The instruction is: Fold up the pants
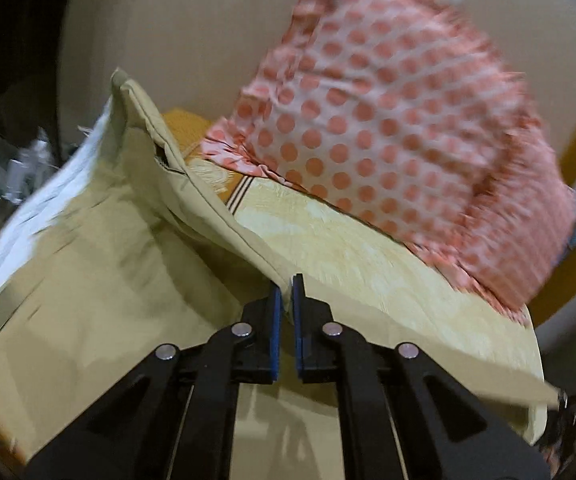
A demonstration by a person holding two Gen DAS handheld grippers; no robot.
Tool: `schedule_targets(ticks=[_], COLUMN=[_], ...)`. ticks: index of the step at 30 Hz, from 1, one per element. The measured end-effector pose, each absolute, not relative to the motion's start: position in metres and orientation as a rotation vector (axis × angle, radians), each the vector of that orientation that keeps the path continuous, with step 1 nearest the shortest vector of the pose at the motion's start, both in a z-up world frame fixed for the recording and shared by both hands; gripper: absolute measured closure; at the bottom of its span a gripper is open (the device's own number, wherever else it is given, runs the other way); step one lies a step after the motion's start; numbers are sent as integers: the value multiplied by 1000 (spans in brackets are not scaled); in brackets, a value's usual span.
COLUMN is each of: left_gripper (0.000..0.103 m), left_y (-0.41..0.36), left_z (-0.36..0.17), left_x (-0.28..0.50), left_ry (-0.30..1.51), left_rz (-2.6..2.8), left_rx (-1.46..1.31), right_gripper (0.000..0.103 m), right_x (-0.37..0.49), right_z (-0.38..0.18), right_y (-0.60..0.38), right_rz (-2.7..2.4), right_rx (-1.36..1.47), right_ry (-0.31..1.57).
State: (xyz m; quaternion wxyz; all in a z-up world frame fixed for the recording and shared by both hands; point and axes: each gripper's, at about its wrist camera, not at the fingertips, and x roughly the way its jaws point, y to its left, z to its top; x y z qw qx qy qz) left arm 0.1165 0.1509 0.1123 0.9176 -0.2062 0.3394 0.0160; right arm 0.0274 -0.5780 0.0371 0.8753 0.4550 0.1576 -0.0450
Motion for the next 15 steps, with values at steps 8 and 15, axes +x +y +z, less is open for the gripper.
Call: schedule_targets(ticks=[8,15], left_gripper=[98,71], left_y=[146,144], left_z=[50,22], left_x=[-10,-30], left_ry=[767,752], left_rz=[92,123], left_rx=[-477,-461], right_gripper=[101,39], right_x=[-7,-30], right_z=[5,-5], right_y=[-583,-581], right_rz=[-186,-376], right_rx=[947,811], right_ry=[396,443])
